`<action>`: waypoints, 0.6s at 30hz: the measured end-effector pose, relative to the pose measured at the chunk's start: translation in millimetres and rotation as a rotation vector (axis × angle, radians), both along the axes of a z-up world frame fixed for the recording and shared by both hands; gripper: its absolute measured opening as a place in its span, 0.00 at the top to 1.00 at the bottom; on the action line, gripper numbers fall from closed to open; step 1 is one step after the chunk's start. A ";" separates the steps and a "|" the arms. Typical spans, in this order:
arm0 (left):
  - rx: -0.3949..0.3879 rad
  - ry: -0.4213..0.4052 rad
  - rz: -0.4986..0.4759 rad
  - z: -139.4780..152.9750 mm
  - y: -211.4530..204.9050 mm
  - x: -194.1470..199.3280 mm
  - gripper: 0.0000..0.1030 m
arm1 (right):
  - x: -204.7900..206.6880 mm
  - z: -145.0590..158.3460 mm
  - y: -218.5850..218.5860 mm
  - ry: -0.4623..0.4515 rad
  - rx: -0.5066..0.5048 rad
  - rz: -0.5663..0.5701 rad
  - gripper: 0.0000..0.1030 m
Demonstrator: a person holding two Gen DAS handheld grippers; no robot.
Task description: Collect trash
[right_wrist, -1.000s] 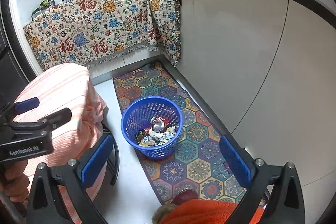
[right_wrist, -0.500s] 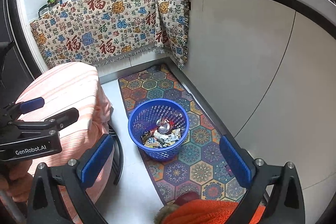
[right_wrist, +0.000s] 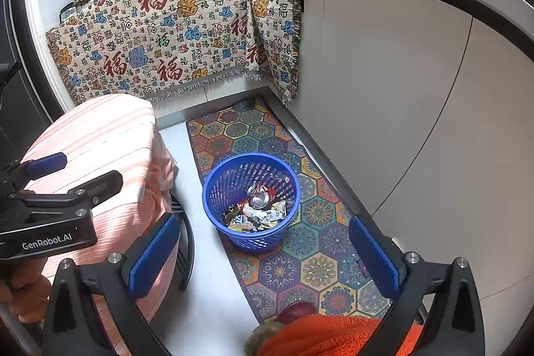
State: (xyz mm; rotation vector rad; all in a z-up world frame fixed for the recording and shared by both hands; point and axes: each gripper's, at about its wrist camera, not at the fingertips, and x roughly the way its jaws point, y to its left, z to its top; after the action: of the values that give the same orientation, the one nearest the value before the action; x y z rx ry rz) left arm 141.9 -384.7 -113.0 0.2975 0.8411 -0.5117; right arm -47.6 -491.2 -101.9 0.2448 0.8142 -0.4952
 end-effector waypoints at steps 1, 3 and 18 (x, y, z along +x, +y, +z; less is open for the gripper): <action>0.001 0.000 0.000 0.2 0.1 0.0 0.01 | 0.0 0.0 -0.3 0.000 -0.001 0.000 0.00; 0.001 0.000 0.000 0.2 0.3 0.0 0.01 | -0.1 0.0 -0.4 0.000 0.000 0.000 0.00; 0.010 0.002 0.000 0.1 1.9 3.2 0.01 | 0.7 0.5 0.0 0.003 -0.003 -0.001 0.00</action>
State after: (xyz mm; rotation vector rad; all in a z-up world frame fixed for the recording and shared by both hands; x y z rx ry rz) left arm 145.2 -382.9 -112.9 0.3064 0.8460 -0.5082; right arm -46.9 -491.2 -101.4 0.2420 0.8166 -0.4982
